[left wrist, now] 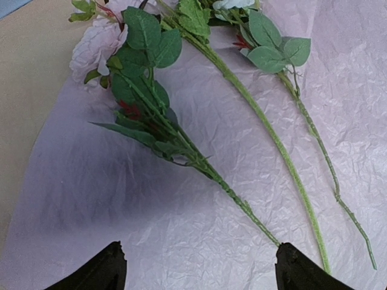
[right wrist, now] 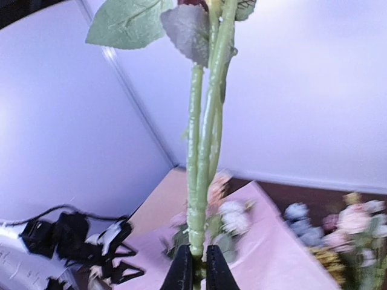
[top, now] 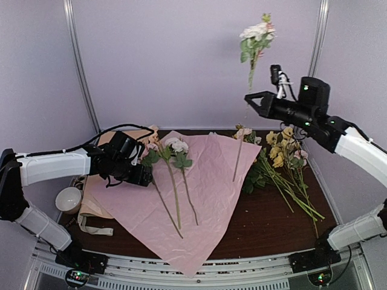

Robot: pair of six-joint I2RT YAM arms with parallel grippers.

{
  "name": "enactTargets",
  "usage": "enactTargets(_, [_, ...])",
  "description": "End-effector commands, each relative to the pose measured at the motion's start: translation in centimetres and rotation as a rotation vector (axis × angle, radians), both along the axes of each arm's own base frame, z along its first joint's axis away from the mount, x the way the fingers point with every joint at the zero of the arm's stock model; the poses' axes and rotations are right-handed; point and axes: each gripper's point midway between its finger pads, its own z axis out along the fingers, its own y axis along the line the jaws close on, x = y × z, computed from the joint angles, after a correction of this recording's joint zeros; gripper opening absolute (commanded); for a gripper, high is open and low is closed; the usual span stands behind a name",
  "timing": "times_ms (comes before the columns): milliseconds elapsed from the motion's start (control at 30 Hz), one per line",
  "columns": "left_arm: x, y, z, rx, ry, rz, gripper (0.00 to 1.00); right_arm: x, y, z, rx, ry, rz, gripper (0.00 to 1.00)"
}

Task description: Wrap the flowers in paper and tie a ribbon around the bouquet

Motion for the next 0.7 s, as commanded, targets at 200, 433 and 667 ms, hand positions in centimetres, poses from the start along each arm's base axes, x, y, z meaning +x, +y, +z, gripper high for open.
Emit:
enactTargets(200, [0.1,1.0,0.9,0.008,-0.039,0.025,0.88,-3.1,23.6,-15.0,-0.064,0.579,0.472,0.00])
enactTargets(433, [-0.1,1.3,0.3,0.021,-0.029,0.030,0.88,-1.2,27.2,-25.2,-0.170,0.773,0.417,0.00])
enactTargets(667, [0.1,1.3,0.5,0.031,-0.035,0.026,0.88,1.4,25.6,-26.4,-0.340,0.694,0.300,0.27])
